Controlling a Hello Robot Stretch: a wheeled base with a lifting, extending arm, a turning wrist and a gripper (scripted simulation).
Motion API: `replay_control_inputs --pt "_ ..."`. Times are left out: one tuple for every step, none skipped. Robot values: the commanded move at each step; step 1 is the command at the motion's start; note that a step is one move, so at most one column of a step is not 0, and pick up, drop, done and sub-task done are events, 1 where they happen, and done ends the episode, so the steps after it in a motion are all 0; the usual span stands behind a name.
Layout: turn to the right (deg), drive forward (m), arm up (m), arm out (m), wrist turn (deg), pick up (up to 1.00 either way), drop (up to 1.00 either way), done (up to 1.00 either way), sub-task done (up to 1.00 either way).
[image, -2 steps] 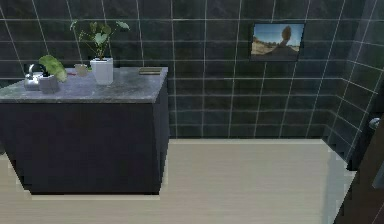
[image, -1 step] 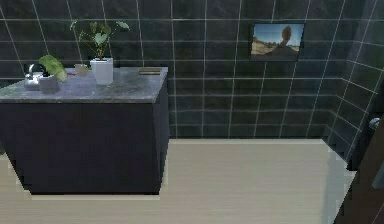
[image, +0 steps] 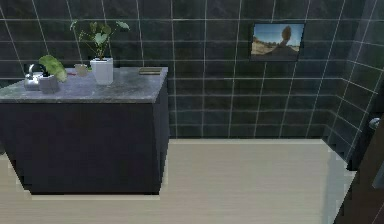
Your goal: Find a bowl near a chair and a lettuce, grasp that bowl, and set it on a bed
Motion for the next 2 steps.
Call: replay_control_inputs --pt "0.0 0.0 0.0 0.0 33.0 0.0 0.0 0.0 0.0" --pt "0.0 0.0 -0.3 0.0 0.0 0.0 0.0 0.0 0.0"
